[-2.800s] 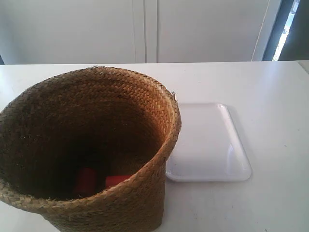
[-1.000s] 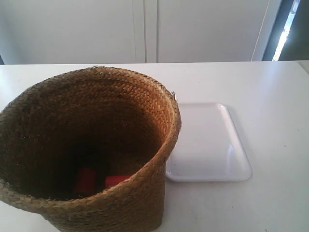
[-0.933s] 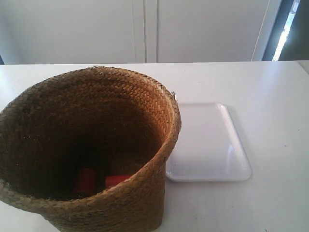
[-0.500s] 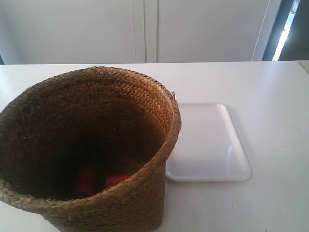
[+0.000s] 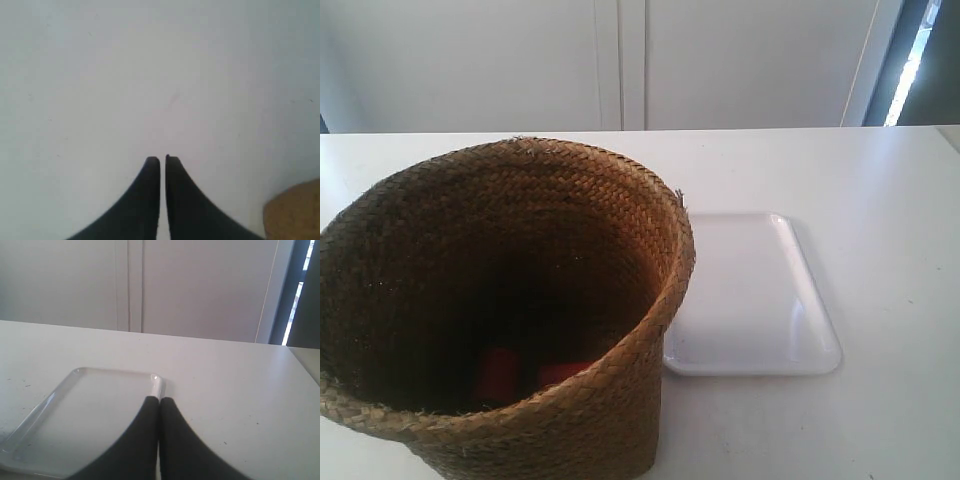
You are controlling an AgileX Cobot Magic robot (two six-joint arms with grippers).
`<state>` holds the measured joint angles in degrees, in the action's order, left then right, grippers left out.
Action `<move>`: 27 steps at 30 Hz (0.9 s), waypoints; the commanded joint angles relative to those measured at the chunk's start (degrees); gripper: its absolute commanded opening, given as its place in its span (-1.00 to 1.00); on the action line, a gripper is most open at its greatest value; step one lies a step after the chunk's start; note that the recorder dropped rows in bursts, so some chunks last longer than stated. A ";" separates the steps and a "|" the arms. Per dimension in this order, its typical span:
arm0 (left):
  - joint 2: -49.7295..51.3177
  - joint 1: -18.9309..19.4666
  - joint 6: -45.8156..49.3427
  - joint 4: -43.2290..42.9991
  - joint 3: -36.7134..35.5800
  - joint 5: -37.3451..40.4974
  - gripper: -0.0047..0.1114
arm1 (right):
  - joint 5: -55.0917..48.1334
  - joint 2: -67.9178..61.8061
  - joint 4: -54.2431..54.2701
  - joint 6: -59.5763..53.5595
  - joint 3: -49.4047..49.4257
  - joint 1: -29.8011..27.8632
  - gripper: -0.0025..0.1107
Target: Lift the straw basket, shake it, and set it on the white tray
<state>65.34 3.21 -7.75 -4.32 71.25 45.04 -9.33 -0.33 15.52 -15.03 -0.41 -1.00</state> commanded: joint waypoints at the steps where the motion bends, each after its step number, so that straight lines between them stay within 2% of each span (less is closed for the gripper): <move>1: 0.03 0.13 8.56 7.86 3.53 7.81 -0.21 | 0.17 0.33 -0.16 0.67 0.41 -0.15 -0.96; 4: 0.03 0.13 9.58 12.35 3.94 12.06 0.11 | 0.17 0.33 -0.16 0.67 0.41 -0.15 -0.96; 6: 0.03 0.13 11.97 16.03 3.94 15.14 0.20 | 0.17 0.33 -0.16 0.67 0.41 -0.15 -0.96; 8: 0.12 0.13 15.25 18.56 3.94 16.39 0.21 | 0.17 0.33 -0.16 0.67 0.41 -0.15 -0.96; 13: 0.26 0.13 15.60 20.02 3.94 17.20 0.21 | 0.17 0.33 -0.16 0.67 0.41 -0.15 -0.96; 19: 2.08 0.03 19.18 23.53 3.94 23.93 0.22 | 0.17 0.33 -0.16 0.67 0.41 -0.15 -0.96; 27: 2.71 0.03 20.24 23.73 -0.62 21.88 0.22 | 0.17 0.33 -0.16 0.67 0.41 -0.15 -0.96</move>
<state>68.21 3.21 11.59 18.54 72.56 64.78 -9.33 -0.33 15.52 -14.56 -0.41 -1.00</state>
